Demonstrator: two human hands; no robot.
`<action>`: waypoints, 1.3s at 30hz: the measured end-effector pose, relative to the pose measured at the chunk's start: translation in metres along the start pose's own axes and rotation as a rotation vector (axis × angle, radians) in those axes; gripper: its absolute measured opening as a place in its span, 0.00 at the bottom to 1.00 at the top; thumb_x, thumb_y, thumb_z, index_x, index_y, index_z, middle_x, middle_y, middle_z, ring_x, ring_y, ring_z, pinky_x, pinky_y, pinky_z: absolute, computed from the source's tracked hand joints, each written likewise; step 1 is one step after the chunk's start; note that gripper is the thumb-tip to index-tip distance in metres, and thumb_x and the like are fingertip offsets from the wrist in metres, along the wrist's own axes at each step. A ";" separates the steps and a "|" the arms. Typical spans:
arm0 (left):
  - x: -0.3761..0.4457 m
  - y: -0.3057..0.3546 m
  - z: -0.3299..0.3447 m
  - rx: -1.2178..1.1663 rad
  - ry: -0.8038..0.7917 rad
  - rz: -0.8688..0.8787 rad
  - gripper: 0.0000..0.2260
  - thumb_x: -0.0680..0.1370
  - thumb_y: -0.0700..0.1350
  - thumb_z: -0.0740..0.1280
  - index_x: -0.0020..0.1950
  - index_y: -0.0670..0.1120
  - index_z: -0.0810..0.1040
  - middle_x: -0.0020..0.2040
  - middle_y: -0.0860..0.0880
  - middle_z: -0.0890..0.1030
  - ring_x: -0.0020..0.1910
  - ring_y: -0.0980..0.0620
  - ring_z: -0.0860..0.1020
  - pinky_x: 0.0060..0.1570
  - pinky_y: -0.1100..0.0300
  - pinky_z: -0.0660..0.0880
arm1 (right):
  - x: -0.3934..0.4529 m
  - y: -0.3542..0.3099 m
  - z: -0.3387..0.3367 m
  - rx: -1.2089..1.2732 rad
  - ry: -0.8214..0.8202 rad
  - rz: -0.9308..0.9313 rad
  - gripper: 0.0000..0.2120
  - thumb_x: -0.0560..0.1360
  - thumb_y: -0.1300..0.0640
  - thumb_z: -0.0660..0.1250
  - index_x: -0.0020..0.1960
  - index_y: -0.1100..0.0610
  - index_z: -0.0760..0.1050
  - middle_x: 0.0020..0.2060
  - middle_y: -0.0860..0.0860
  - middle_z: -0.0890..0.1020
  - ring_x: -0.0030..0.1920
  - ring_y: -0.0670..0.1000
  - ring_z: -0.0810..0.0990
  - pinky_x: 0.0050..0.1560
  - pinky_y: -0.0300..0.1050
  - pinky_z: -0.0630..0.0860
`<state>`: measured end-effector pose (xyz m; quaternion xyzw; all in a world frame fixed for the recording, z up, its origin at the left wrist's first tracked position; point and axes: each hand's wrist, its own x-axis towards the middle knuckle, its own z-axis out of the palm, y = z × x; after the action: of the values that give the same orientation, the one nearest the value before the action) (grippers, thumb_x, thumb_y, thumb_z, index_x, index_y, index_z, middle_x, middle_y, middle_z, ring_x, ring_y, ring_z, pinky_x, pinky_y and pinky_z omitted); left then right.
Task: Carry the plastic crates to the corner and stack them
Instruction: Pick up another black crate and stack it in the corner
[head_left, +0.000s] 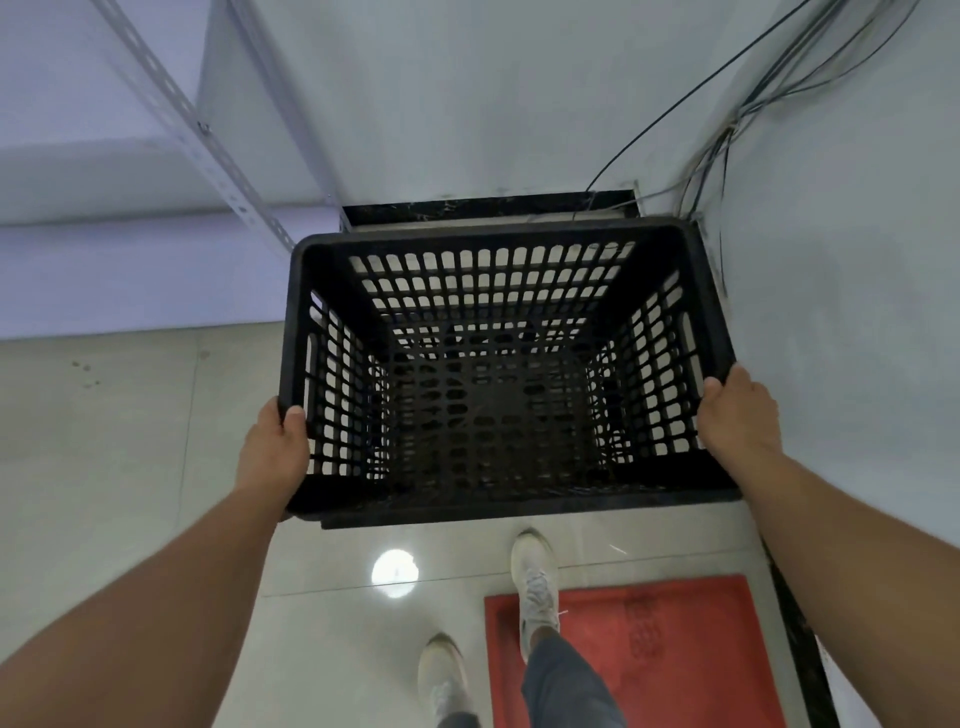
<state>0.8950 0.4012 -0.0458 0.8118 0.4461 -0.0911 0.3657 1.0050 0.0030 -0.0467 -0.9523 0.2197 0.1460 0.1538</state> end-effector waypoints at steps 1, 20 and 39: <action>-0.003 -0.001 -0.004 0.040 0.007 0.014 0.19 0.80 0.51 0.52 0.67 0.45 0.67 0.58 0.38 0.76 0.55 0.36 0.75 0.57 0.41 0.72 | -0.006 -0.003 -0.005 -0.060 0.005 0.000 0.23 0.82 0.52 0.51 0.71 0.65 0.60 0.64 0.67 0.70 0.64 0.65 0.69 0.61 0.57 0.66; -0.180 -0.015 -0.082 -0.094 -0.219 0.228 0.21 0.80 0.50 0.59 0.72 0.44 0.67 0.68 0.43 0.74 0.65 0.45 0.72 0.63 0.57 0.65 | -0.240 0.007 -0.054 -0.079 -0.035 -0.128 0.22 0.80 0.47 0.52 0.65 0.61 0.70 0.63 0.63 0.72 0.63 0.62 0.70 0.61 0.55 0.68; -0.362 -0.099 -0.063 -0.189 -0.491 0.394 0.22 0.76 0.54 0.65 0.68 0.48 0.72 0.67 0.46 0.74 0.60 0.49 0.75 0.59 0.49 0.75 | -0.444 0.164 -0.054 0.385 0.043 0.088 0.24 0.79 0.48 0.59 0.70 0.60 0.69 0.68 0.61 0.70 0.65 0.59 0.72 0.65 0.51 0.68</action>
<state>0.5931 0.2387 0.1205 0.7988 0.1855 -0.1696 0.5466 0.5579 0.0092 0.1186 -0.8975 0.2882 0.0876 0.3220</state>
